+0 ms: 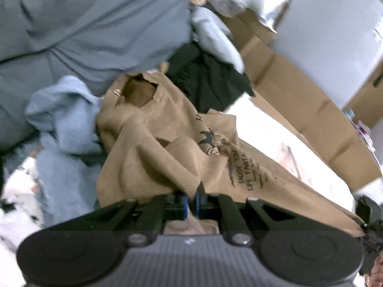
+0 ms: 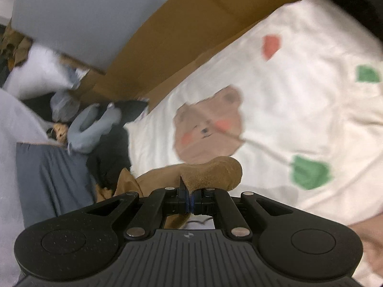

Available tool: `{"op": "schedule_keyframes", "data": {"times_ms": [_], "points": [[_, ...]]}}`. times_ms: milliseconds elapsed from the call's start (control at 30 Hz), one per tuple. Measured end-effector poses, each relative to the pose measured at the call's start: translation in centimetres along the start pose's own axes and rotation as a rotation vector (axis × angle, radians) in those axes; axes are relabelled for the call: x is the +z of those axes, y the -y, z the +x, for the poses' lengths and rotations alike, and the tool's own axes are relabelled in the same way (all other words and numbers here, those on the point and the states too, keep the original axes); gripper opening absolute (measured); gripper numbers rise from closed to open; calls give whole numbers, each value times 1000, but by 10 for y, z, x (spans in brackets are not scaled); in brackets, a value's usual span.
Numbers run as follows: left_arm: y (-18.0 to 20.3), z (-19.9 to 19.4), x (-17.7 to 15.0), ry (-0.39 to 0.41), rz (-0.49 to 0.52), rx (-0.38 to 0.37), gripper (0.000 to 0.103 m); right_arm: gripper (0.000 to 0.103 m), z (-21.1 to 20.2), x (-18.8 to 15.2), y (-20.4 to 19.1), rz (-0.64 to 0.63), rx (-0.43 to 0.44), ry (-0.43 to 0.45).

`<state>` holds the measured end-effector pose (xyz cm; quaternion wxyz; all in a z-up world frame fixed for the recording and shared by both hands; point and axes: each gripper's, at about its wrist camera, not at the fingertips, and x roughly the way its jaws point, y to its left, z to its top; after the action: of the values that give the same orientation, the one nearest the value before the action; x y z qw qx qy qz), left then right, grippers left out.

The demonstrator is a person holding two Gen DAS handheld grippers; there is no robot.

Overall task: Fold clothes
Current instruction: 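Lift the brown T-shirt with both tools and carry it onto the duvet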

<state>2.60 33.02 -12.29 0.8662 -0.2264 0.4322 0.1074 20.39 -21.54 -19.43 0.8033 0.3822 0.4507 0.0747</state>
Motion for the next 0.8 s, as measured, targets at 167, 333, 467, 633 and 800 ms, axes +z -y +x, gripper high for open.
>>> {"op": "schedule_keyframes", "data": {"times_ms": [167, 333, 467, 633, 800], "points": [[38, 7, -21, -39, 54, -63, 6, 0, -57, 16, 31, 33, -62, 60], [81, 10, -34, -63, 132, -132, 6, 0, -116, 30, 56, 61, -109, 127], [117, 7, -39, -62, 176, -196, 6, 0, -162, 37, 76, 74, -155, 171], [164, 1, -46, -57, 267, -268, 6, 0, -224, 41, 101, 130, -188, 245], [197, -4, -57, -65, 360, -316, 6, 0, -273, 36, 119, 175, -237, 291]]}}
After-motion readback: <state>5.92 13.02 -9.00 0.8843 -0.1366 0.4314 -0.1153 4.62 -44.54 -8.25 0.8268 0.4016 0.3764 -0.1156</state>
